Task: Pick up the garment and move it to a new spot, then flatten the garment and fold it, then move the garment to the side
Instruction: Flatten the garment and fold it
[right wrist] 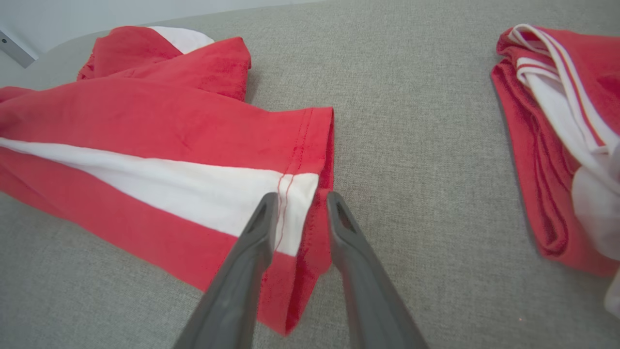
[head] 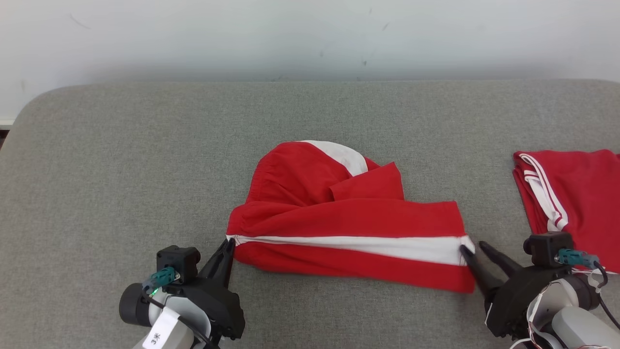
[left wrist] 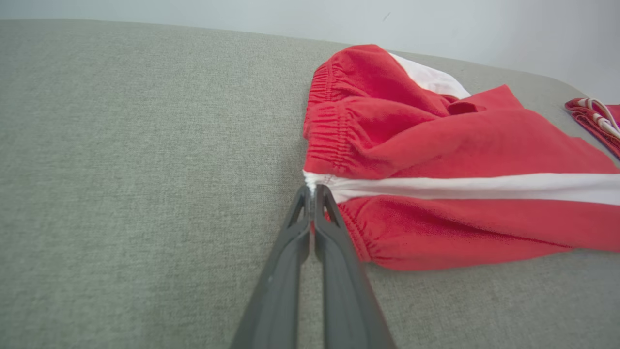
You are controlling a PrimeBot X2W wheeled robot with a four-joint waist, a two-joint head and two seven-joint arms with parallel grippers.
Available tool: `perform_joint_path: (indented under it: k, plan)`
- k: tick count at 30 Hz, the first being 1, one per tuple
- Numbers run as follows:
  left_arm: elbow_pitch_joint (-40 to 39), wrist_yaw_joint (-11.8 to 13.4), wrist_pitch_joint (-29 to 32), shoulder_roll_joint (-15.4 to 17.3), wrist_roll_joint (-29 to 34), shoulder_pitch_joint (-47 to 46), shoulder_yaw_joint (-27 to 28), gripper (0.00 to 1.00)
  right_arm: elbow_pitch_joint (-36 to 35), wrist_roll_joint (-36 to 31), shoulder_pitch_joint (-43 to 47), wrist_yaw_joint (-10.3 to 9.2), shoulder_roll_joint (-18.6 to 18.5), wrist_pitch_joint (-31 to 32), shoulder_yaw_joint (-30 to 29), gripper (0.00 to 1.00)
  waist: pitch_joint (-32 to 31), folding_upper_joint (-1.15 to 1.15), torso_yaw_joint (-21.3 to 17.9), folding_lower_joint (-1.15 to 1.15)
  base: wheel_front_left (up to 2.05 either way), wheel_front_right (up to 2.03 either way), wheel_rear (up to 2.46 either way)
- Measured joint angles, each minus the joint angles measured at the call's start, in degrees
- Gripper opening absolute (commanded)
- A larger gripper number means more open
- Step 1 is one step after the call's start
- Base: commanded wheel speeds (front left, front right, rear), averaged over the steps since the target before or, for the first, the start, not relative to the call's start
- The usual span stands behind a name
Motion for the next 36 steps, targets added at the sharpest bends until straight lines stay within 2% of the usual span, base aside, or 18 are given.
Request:
perform_joint_path:
  k: [10,27,29,30,31,32,34,35,36]
  plan:
    - [0.0,0.0,0.0,-0.1,0.2,0.0,0.6,0.0,1.6,-1.7,-3.5,-0.07,-0.6,4.2,2.4,1.0,0.1,0.0,0.2,0.0,0.0,0.0,0.0]
    - [-0.1,0.0,1.3,-2.7,1.1,-0.4,-0.3,0.0,2.3,-3.1,-7.0,0.19,-1.7,11.5,5.1,1.0,0.0,0.0,2.7,0.0,0.0,0.0,0.0]
    - [-0.1,0.0,1.3,-2.7,1.1,-0.4,-0.3,0.0,2.3,-3.1,-7.0,0.19,-1.7,12.4,5.3,0.66,-0.1,0.0,2.7,0.0,0.0,0.0,0.0]
    - [-0.1,0.0,1.3,-2.7,1.1,-0.4,-0.2,0.0,2.3,-3.1,-7.0,0.19,-1.7,12.6,5.3,0.45,-0.1,0.0,2.8,0.0,0.0,0.0,0.0]
    - [0.0,0.0,1.3,-2.7,1.1,-0.4,-0.2,0.0,2.3,-3.0,-7.0,0.18,-1.6,13.0,5.4,0.38,-0.2,0.0,2.8,0.0,0.0,0.0,0.0]
    - [0.0,0.0,1.3,-2.7,1.1,-0.4,-0.1,0.0,2.3,-3.0,-7.0,0.18,-1.6,13.4,5.4,0.37,-0.2,0.0,2.8,0.0,0.0,0.0,0.0]
    - [0.0,0.0,1.3,-2.6,1.1,-0.4,0.0,0.0,2.3,-3.0,-7.0,0.16,-1.6,13.7,5.4,0.48,-0.3,0.0,2.7,0.0,0.0,0.0,0.0]
    - [0.1,0.0,1.3,-2.6,1.1,-0.4,0.1,0.0,2.3,-3.0,-7.0,0.16,-1.6,13.9,5.4,0.64,-0.4,0.0,2.7,0.0,0.0,0.0,0.0]
    - [0.1,0.0,1.3,-2.6,1.1,-0.4,0.2,0.0,2.3,-3.0,-7.0,0.14,-1.6,13.9,5.4,0.91,-0.4,0.0,2.6,0.0,0.0,0.0,0.0]
